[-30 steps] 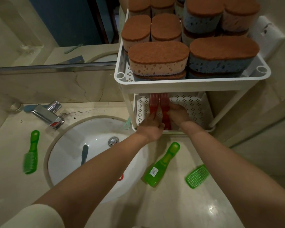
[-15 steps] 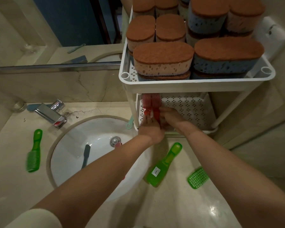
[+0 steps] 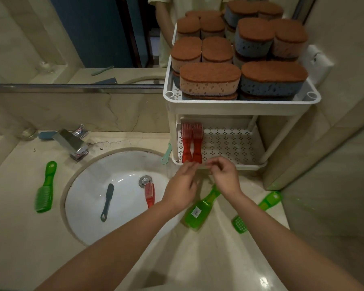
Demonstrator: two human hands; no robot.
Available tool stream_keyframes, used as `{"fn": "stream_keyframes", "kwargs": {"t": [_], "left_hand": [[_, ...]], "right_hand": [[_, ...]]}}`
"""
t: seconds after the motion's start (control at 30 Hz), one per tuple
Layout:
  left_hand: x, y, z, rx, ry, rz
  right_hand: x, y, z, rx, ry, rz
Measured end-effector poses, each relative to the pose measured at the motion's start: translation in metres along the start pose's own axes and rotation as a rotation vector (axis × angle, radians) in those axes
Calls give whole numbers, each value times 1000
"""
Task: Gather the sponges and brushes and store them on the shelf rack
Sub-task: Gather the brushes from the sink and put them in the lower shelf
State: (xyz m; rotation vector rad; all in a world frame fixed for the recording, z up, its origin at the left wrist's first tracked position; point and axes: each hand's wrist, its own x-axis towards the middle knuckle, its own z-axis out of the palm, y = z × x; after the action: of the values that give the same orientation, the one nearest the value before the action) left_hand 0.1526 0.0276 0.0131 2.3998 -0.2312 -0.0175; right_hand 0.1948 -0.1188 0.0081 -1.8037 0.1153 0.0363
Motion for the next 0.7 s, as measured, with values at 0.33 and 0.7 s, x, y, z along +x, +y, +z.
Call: {"fn": "stream_keyframes", "kwargs": {"t": [0.33, 0.7], "left_hand": [[-57, -12, 21, -32, -83, -219], [-80, -25, 39, -381, -286, -532]], "right_hand": [[-51, 36, 2, -608, -473, 10], [-66, 43, 5, -1161, -670, -300]]}}
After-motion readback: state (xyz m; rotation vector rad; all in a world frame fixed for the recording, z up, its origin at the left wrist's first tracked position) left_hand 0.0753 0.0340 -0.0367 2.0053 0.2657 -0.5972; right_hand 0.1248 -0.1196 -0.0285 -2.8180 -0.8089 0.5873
